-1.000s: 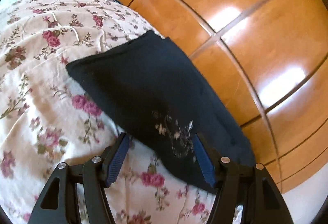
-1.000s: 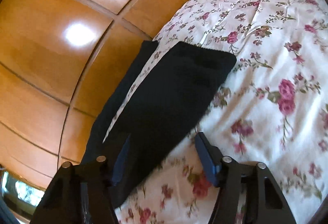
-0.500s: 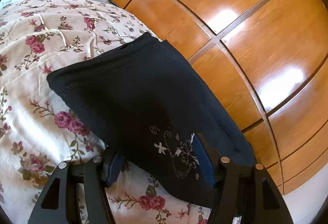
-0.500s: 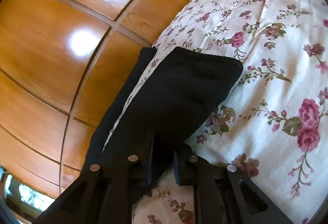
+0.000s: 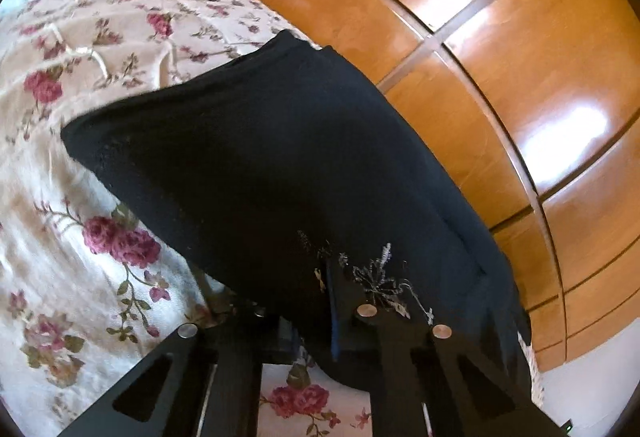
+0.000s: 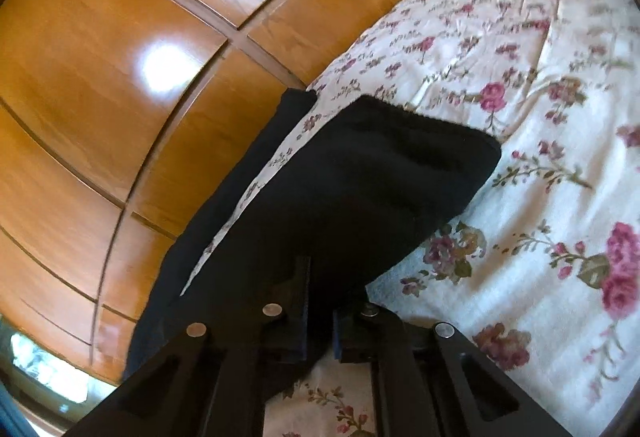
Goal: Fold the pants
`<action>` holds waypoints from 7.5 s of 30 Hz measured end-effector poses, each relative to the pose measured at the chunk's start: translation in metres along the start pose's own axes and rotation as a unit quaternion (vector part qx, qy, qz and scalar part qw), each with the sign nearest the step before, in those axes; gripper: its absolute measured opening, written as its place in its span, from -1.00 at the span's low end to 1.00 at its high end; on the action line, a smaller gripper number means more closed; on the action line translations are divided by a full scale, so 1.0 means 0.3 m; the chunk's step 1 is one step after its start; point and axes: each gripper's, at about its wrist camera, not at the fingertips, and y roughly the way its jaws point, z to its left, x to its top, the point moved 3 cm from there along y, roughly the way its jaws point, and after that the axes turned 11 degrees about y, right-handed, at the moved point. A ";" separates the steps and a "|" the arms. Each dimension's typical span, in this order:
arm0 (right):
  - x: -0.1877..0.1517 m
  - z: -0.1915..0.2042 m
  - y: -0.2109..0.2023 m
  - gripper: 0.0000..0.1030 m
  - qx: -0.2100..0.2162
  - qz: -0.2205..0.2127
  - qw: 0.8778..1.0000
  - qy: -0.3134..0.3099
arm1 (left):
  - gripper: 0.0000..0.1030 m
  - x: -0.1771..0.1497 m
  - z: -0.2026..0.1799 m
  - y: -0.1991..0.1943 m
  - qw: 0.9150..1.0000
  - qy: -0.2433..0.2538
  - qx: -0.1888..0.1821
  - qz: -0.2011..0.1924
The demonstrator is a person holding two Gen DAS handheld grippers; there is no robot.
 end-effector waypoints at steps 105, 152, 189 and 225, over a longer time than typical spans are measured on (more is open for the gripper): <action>-0.407 0.389 0.207 0.19 -0.149 0.063 0.921 -0.354 | -0.52 0.646 -0.036 0.541 0.965 0.190 0.179 0.011; -0.439 0.703 0.237 0.26 -0.079 0.120 0.922 -0.359 | -0.76 -0.013 0.030 -0.170 0.989 0.085 0.048 -0.115; -0.615 0.842 -0.146 -0.78 0.102 0.190 0.919 -0.331 | -0.75 0.265 0.155 -0.329 0.988 0.052 -0.065 -0.130; -0.858 0.588 -0.143 -0.82 0.074 0.179 0.913 -0.360 | -0.82 0.114 0.234 -0.370 0.994 -0.076 -0.076 -0.034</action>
